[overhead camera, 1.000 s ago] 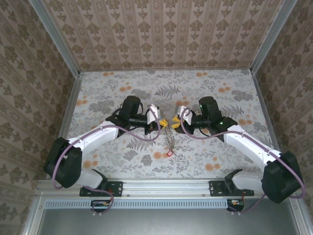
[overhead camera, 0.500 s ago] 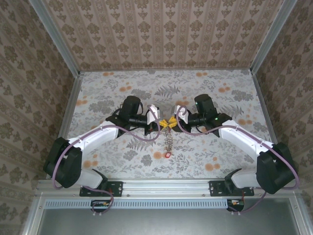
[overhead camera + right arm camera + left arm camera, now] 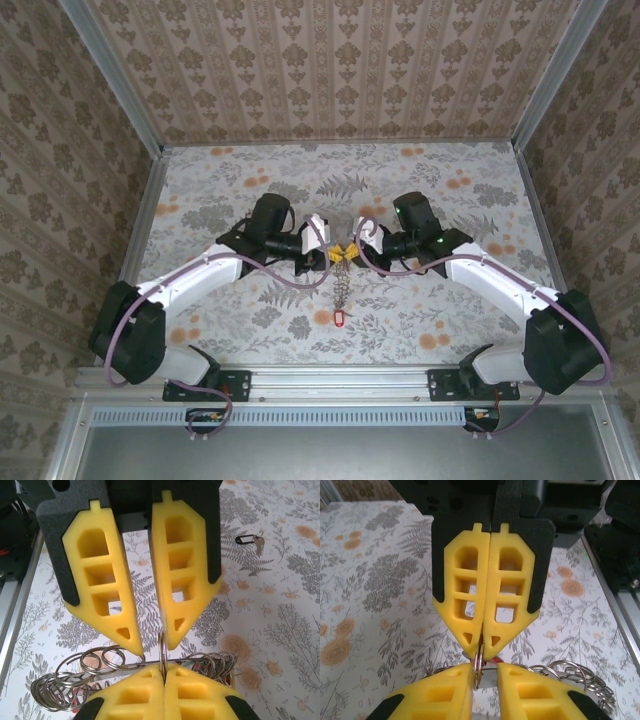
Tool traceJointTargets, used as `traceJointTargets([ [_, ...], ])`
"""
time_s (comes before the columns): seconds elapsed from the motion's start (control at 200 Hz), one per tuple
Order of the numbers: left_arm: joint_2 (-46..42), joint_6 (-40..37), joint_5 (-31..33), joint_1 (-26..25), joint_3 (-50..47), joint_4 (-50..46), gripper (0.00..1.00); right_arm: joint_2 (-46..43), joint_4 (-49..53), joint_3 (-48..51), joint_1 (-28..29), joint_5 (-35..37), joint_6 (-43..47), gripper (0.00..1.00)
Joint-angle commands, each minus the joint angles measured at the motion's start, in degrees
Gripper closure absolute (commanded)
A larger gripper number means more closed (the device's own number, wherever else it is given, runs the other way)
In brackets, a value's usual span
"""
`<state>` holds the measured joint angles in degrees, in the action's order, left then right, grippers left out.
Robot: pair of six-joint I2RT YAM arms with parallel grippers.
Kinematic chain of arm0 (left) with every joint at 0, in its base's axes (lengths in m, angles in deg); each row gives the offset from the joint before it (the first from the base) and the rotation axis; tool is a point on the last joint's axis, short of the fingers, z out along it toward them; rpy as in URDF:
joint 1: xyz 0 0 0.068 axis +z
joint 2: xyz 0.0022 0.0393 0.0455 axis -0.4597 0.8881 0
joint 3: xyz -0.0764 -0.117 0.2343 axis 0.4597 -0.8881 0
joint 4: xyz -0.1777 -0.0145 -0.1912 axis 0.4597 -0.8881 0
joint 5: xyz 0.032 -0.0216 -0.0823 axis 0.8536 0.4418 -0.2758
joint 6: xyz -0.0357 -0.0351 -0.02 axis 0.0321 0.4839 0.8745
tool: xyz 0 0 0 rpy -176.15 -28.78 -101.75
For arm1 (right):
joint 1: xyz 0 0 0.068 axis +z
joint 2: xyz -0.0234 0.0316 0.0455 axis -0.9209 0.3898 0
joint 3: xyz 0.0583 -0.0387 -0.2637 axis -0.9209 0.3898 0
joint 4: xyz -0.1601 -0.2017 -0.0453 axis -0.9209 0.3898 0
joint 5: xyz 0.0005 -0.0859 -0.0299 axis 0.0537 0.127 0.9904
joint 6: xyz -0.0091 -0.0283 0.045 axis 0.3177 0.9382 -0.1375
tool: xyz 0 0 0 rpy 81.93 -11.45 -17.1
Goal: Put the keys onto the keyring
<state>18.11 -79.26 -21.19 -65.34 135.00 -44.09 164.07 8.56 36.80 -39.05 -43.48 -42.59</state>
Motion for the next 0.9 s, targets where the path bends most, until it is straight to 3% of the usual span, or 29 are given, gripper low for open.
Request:
traceJointTargets([
  [0.0, 0.84, -6.11, 4.17, -1.09, 4.28, -9.58, 0.81, -0.62, 6.03, -4.41, 1.89, 3.99, 4.11, 0.98],
  [0.16, 2.3, -7.98, 6.69, -2.09, 6.58, -12.89, 0.82, -0.64, 8.77, -6.18, 3.8, 6.83, 5.18, 0.98],
  [0.365, 3.01, -8.05, 7.57, -2.28, 7.28, -13.64, 0.86, -2.57, 7.21, -5.72, 4.33, 5.54, 4.87, 0.99],
  [0.755, 1.25, -3.86, -0.04, -2.05, 4.44, -5.67, 0.8, -4.2, 3.13, -3.4, 4.33, 4.86, 3.26, 0.99],
  [0.895, 0.94, -3.21, -0.6, -1.82, 4.14, -4.56, 0.85, -4.42, 2.03, -2.82, 4.16, 4.19, 2.78, 0.99],
])
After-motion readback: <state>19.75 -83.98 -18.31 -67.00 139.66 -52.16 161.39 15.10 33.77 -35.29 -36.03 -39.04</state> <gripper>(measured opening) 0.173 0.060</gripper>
